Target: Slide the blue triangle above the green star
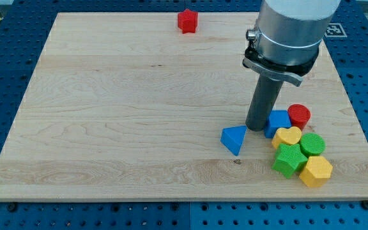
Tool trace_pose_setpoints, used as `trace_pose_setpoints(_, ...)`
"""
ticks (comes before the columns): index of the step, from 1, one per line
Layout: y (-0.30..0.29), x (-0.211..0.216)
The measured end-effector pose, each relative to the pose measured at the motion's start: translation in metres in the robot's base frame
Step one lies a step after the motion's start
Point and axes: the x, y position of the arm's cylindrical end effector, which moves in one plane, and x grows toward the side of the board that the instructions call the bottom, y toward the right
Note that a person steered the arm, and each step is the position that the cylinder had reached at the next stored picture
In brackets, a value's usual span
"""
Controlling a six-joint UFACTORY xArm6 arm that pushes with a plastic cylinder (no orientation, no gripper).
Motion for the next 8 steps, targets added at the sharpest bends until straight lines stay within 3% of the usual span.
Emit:
trace_pose_setpoints(3, -0.003, 0.000)
trace_pose_setpoints(5, -0.143, 0.005)
trace_pose_setpoints(6, -0.152, 0.015)
trace_pose_setpoints(8, -0.068, 0.021)
